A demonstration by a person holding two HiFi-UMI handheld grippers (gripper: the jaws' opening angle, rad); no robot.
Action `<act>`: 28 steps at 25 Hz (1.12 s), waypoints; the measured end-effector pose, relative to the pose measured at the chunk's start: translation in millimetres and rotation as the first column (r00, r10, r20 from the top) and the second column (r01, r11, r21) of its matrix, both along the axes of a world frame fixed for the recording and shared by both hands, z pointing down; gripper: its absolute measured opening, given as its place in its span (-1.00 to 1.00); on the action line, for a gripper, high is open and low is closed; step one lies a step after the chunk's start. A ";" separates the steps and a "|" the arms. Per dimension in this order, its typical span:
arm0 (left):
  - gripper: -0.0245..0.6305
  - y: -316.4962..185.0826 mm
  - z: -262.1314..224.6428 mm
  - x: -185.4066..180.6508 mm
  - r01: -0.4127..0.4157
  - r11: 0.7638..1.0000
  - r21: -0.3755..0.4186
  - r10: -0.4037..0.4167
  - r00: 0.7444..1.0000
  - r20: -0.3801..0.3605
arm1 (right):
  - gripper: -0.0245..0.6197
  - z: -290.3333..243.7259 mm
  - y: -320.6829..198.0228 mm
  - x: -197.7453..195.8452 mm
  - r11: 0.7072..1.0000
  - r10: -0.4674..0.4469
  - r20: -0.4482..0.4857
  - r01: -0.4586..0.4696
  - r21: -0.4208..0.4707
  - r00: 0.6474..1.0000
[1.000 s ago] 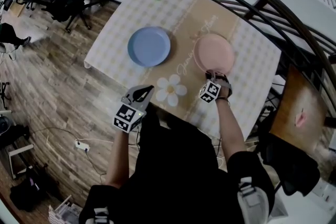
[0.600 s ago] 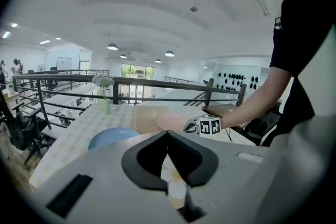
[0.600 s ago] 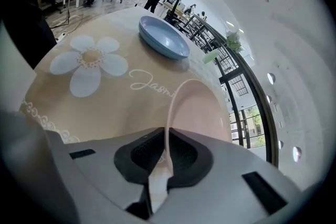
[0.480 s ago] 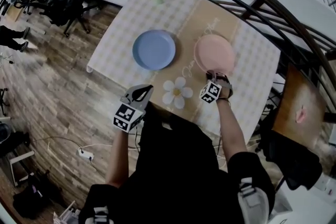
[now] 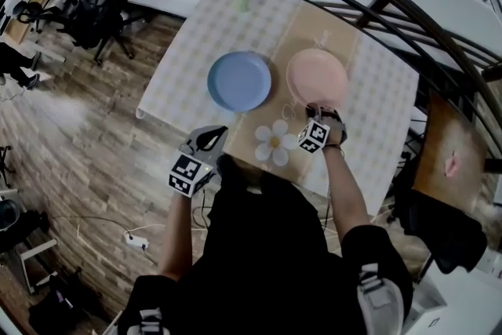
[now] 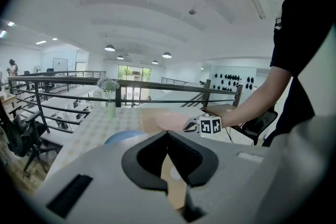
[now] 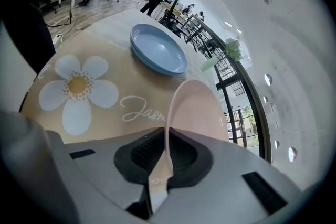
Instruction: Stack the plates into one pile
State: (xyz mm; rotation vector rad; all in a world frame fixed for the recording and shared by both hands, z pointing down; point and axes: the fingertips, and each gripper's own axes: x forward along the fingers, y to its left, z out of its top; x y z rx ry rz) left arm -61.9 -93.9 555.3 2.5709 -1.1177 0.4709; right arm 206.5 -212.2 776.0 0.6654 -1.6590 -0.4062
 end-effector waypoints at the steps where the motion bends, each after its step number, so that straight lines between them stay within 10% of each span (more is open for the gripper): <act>1: -0.93 -1.0 -1.0 -4.3 -0.003 1.000 0.002 0.003 1.000 0.000 | -0.87 -0.5 -0.6 -4.4 1.000 0.001 0.002 -0.001 0.001 1.000; 28: -0.92 -12.9 -0.4 -117.9 -0.019 0.999 0.037 0.018 1.000 0.004 | -0.87 -3.5 3.9 -158.4 0.996 -0.082 0.007 0.081 0.045 0.997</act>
